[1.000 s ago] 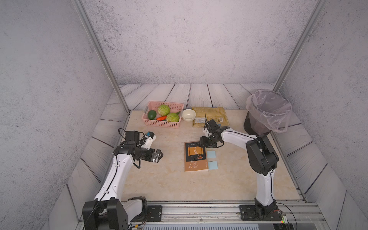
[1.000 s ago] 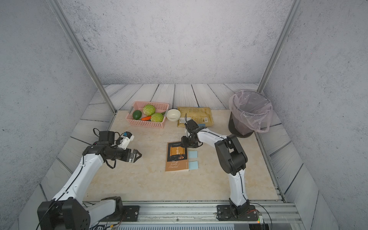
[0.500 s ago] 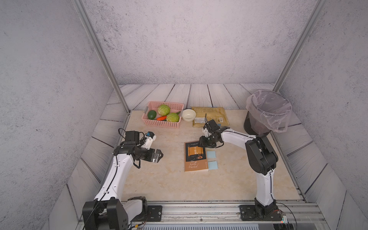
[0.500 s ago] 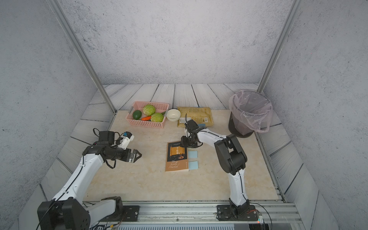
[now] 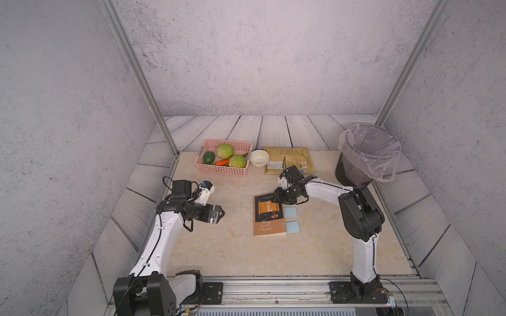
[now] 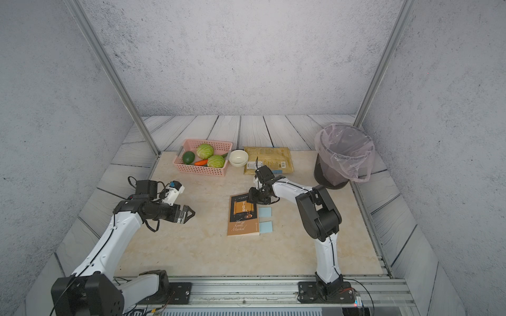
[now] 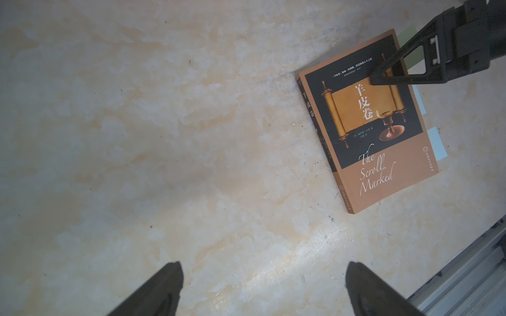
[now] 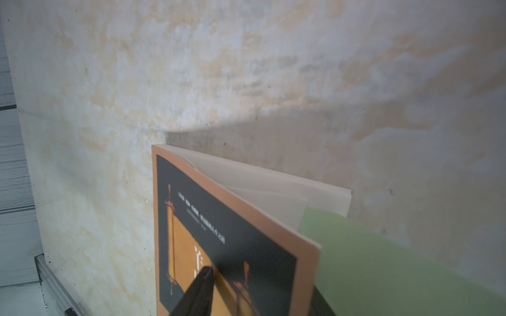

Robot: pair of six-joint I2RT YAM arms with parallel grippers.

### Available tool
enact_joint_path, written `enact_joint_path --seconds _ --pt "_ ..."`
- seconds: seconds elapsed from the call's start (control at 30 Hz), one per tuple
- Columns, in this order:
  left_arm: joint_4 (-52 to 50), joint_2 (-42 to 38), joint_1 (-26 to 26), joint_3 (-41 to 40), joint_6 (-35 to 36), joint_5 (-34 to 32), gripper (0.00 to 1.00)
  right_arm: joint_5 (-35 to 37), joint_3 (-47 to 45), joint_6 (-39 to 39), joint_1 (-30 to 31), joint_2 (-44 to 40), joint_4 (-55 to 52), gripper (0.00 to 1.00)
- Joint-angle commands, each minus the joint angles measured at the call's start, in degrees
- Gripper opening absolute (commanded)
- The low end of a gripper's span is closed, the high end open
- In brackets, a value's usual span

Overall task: Peel off the used sticky note
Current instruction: Open the book at the center of the board.

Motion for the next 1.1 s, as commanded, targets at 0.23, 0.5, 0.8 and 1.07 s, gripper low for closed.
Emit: enact_joint_path --seconds 0.23,0.5,0.8,1.07 --pt "-1.03 -1.22 0.41 -0.73 0.94 1.28 0.98 -4.6 -1.19 0.53 0.05 -5.78 -0.83 0.49" --pt "-1.0 -1.35 0.47 -0.82 1.03 1.37 0.98 -4.51 -1.67 0.55 0.03 -5.16 -0.52 0.49" --pt "-0.99 -1.44 0.5 -0.82 1.11 1.42 0.98 -1.89 -3.31 0.16 -0.01 -3.93 -0.41 0.49" --pt "-0.98 -1.57 0.54 -0.88 1.12 1.5 0.98 -3.1 -5.24 0.23 0.04 -2.67 1.45 0.49"
